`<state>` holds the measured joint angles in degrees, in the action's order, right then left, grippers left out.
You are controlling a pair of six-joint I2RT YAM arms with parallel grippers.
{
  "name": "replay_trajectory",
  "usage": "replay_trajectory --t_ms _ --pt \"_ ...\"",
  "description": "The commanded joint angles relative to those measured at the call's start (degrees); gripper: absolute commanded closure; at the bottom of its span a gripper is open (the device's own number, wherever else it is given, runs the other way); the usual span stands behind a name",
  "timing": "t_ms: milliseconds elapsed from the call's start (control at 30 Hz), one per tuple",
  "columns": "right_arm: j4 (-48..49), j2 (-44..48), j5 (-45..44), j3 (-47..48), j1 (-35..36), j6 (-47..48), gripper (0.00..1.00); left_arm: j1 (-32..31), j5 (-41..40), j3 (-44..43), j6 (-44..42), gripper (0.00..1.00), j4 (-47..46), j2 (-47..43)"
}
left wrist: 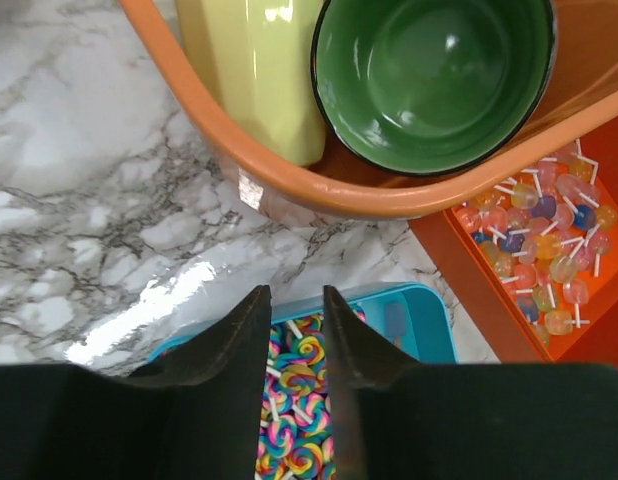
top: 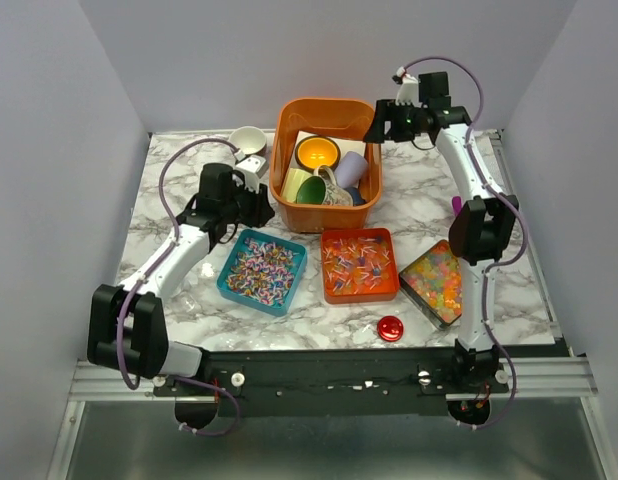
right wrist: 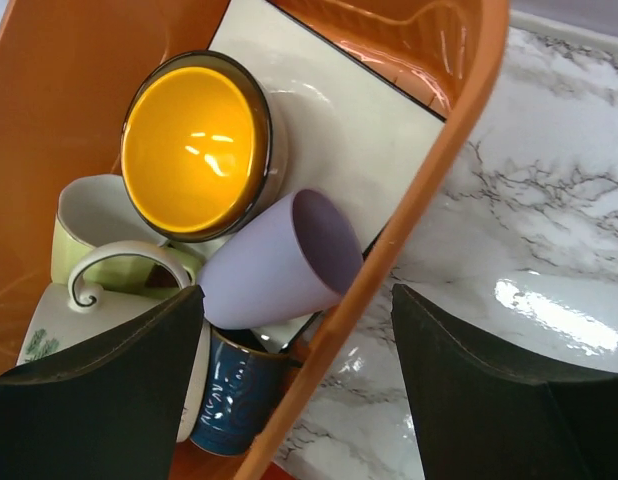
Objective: Pack the candies
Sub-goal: Adjust the distractor at the center of the board.
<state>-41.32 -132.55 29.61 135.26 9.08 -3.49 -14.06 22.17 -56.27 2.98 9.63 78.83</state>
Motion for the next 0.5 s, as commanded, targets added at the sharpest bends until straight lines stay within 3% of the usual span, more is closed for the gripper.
replay_trajectory --t_ms 0,67,200,333,400,467 --pt "1.8 -2.5 -5.9 1.9 2.3 -3.6 0.19 -0.6 3.4 2.8 1.7 0.68 -4.9 2.6" --pt "2.1 -3.0 -8.7 1.5 2.3 -4.9 0.22 -0.6 3.4 3.9 3.5 0.69 -6.7 4.3" --pt "1.9 -4.6 -14.2 1.5 2.3 -5.7 0.37 -1.0 -0.1 7.0 10.2 0.66 -15.4 7.5" --pt "1.2 -5.0 -18.4 0.9 2.2 -7.3 0.65 -2.8 0.7 4.3 14.2 0.66 -20.3 12.8" --pt "0.9 -5.3 -18.5 -0.3 2.2 -7.3 0.68 -3.5 1.1 1.5 15.4 0.65 -20.6 14.2" --pt "0.3 -5.9 -19.4 -0.8 1.9 -7.7 0.82 -3.5 0.5 -1.2 16.9 0.65 -21.1 16.3"
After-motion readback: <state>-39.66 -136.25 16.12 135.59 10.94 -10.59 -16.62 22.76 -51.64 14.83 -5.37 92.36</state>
